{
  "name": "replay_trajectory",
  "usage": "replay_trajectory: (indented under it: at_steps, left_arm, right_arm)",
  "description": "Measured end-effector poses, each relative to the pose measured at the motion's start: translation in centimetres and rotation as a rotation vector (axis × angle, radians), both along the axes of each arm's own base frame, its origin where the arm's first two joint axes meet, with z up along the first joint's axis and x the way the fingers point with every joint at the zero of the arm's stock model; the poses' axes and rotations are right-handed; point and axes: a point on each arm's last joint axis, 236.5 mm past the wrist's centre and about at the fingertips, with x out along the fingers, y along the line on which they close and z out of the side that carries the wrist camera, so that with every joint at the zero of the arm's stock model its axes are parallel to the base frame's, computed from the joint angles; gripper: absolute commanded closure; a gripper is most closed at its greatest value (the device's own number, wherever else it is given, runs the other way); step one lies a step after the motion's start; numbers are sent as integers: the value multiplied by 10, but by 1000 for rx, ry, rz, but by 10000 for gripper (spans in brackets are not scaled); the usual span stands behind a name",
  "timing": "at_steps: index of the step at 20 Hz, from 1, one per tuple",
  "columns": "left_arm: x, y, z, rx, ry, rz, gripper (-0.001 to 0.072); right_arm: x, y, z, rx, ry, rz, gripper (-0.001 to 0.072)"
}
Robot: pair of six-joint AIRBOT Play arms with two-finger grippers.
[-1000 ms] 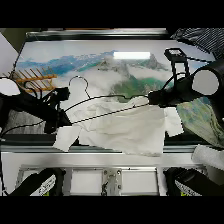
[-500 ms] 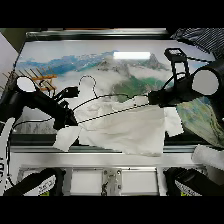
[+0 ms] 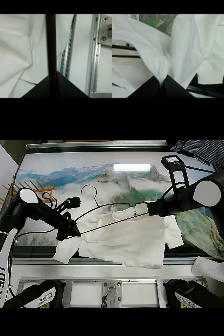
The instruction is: Fold the clothes and pants, and hang the long-sleeved shirts on hangers.
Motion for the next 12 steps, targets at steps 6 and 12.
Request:
replay_trajectory:
  at_steps: [6, 12]
  left_arm:
    - [0, -23, -2, -7, -54, -54, 698]
    - [-2, -32, -3, -9, -70, -76, 698]
  right_arm:
    - [11, 2, 8, -1, -45, 18, 690]
    - [15, 7, 19, 19, -82, 30, 690]
